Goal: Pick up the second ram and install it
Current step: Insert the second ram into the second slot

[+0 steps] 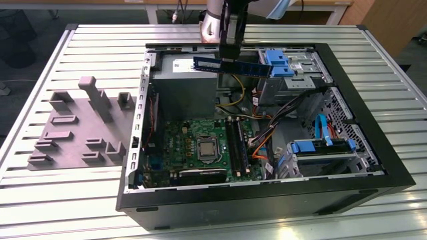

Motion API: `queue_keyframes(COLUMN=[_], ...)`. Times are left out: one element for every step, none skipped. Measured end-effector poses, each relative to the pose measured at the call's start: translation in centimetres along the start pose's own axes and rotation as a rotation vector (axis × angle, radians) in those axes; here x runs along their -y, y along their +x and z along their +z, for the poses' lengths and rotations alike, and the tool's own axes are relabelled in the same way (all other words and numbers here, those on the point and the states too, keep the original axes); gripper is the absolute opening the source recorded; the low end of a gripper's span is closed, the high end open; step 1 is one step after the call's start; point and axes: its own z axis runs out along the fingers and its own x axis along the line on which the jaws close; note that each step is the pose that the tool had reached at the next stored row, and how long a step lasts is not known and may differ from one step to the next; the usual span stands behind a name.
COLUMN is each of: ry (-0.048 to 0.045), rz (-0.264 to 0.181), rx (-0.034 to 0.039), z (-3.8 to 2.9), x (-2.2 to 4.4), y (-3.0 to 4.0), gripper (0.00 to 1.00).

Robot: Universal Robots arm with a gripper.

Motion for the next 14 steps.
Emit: queue_keyframes(ry=[0.0000, 0.0000, 0.0000, -0.0001, -0.0001, -0.0001, -0.0001, -0.0001, -0.0001, -0.0002, -0.0001, -0.0001, -0.0002, -0.0002], rz=[0.001, 0.002, 0.003, 0.004, 0.005, 0.006, 0.007, 0.008, 0.009, 0.010, 0.011, 0.012, 0.013, 0.014], rx=[0.0000, 0.0000, 0.0000, 0.0000, 0.0001, 0.0001, 0.0002, 0.0001, 0.0001, 0.0001, 0.0002, 0.0002, 0.0002, 0.0002], z=[0.00, 0.00, 0.00, 0.00, 0.00, 0.00, 0.00, 0.00, 0.00, 0.00, 0.00, 0.00, 0.00, 0.00], x=[0.00, 0.00, 0.00, 0.00, 0.00, 0.00, 0.00, 0.00, 0.00, 0.00, 0.00, 0.00, 0.00, 0.00], y=[0.00, 0.00, 0.00, 0.00, 0.00, 0.00, 0.00, 0.00, 0.00, 0.00, 0.00, 0.00, 0.00, 0.00], gripper=[0.14, 0.14, 0.14, 0.14, 0.14, 0.14, 0.14, 0.14, 0.14, 0.14, 0.14, 0.14, 0.14, 0.14])
